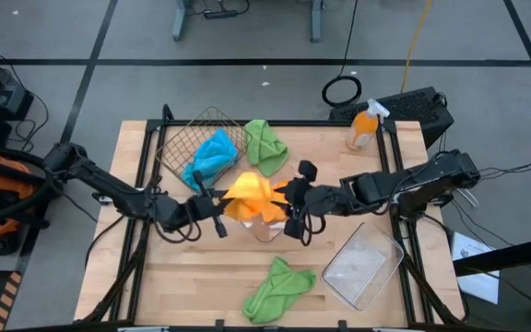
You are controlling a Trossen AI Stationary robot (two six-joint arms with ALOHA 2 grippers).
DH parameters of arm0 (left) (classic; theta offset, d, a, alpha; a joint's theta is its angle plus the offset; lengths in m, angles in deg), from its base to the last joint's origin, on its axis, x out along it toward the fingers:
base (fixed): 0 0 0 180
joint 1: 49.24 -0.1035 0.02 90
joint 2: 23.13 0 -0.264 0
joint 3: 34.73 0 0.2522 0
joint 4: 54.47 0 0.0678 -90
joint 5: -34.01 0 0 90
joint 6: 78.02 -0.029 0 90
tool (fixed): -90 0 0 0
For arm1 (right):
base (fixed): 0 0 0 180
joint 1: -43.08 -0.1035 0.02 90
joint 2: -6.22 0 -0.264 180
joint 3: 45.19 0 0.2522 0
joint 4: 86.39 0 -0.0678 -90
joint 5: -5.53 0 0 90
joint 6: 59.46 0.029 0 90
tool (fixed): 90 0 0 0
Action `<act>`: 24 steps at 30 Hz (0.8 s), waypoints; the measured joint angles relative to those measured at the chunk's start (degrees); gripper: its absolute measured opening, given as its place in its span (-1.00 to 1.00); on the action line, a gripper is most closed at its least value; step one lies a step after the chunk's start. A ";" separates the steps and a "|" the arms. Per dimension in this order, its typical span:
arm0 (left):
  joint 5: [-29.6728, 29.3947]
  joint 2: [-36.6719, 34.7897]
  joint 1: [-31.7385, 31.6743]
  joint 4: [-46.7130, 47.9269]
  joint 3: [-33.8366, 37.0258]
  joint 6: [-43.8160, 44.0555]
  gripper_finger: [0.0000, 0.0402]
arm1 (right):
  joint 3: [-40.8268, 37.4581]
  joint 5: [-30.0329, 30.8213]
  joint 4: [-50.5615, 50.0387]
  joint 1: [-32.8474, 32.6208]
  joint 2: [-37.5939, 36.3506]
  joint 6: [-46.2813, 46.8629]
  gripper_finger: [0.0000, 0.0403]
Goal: Sort microfiber towel by color & place in baskets
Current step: Put the yellow towel into the top transparent bin
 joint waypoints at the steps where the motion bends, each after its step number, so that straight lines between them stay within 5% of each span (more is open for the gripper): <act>1: -0.02 -0.39 -0.01 0.68 0.00 0.00 -0.94 | 0.00 1.63 -0.75 -0.79 0.00 0.82 -0.24; 7: -0.04 -1.34 -0.01 5.14 0.00 0.07 -0.94 | 0.00 10.39 0.42 -5.85 0.00 0.56 0.13; 19: 6.98 -1.30 -0.01 7.14 0.00 2.99 -0.89 | 0.04 10.50 24.27 -7.61 7.22 -19.14 0.56; 24: 9.11 -1.30 0.03 8.11 0.00 2.86 -0.88 | 0.00 10.58 23.31 -4.18 10.60 -18.90 0.61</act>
